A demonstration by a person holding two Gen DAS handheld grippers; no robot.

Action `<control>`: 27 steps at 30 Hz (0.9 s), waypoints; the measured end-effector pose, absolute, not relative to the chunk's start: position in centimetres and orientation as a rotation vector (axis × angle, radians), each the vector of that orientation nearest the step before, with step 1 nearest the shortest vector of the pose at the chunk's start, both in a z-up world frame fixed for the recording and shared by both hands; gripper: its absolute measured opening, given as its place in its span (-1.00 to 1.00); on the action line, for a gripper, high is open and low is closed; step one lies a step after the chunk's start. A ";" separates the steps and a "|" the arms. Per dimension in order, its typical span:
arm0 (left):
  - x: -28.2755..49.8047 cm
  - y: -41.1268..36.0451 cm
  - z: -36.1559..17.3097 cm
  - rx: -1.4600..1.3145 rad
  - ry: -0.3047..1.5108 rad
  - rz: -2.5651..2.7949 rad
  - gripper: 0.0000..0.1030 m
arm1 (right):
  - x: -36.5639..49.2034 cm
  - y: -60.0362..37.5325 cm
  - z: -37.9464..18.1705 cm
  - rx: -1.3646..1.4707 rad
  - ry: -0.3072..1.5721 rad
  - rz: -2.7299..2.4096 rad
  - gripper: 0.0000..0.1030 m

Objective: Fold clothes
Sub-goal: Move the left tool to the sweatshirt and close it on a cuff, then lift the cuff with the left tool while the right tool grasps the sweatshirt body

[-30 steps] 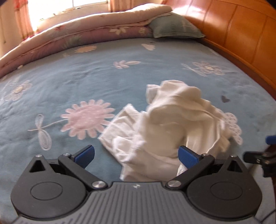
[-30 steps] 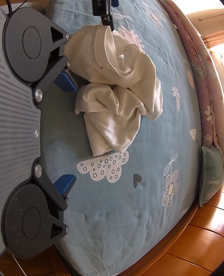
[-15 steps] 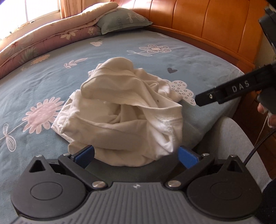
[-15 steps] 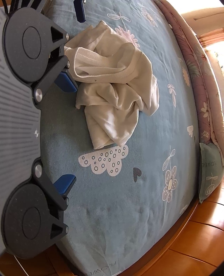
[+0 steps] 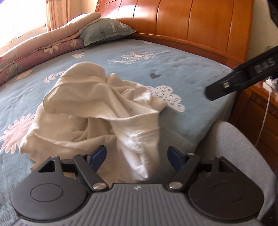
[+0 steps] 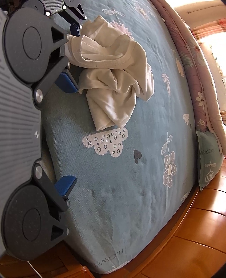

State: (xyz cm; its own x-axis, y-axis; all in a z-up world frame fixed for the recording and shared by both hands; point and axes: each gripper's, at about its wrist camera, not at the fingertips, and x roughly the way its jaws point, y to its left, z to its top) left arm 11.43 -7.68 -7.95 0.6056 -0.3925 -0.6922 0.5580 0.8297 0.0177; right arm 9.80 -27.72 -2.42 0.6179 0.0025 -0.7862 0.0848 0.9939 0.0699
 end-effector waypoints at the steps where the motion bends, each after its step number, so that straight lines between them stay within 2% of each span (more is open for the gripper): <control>1: 11.9 -7.5 -8.6 0.228 0.755 -0.540 0.49 | 9.7 -27.8 -2.5 0.105 0.904 -0.049 1.00; 4: 12.9 -6.6 -10.6 0.188 0.803 -0.529 0.58 | 9.6 -27.9 -2.6 0.110 0.908 -0.047 1.00; 8: 12.6 -6.3 -11.5 0.209 0.776 -0.616 0.99 | 9.5 -27.9 -2.7 0.108 0.909 -0.045 1.00; 11: 11.9 -7.6 -12.0 0.363 0.760 -0.599 1.00 | 9.6 -27.9 -2.9 0.118 0.913 -0.047 1.00; 13: 11.7 -8.2 -11.3 0.363 0.783 -0.547 0.95 | 9.5 -27.9 -3.0 0.119 0.916 -0.043 1.00; 16: 10.4 -8.0 -9.7 0.352 0.669 -0.537 0.50 | 9.4 -27.9 -3.1 0.114 0.917 -0.042 1.00; 18: 9.7 -7.8 -8.9 0.359 0.594 -0.525 0.37 | 9.5 -27.9 -3.2 0.119 0.919 -0.043 1.00; 19: 9.6 -7.7 -8.8 0.358 0.581 -0.511 0.22 | 9.5 -27.9 -3.2 0.122 0.919 -0.042 1.00; 20: 9.8 -7.6 -8.9 0.357 0.581 -0.490 -0.11 | 9.5 -28.0 -3.2 0.124 0.919 -0.041 1.00; 21: 10.1 -7.6 -9.1 0.347 0.595 -0.466 -0.30 | 9.5 -27.9 -3.2 0.124 0.918 -0.039 1.00; 22: 10.4 -7.5 -9.3 0.337 0.610 -0.442 -0.62 | 9.5 -27.8 -3.2 0.121 0.916 -0.035 1.00; 23: 10.5 -7.4 -9.2 0.317 0.618 -0.432 -0.75 | 9.4 -27.8 -3.1 0.116 0.911 -0.031 1.00; 27: 10.5 -6.0 -8.0 0.265 0.609 -0.401 -0.84 | 9.0 -27.5 -2.8 0.088 0.889 -0.022 1.00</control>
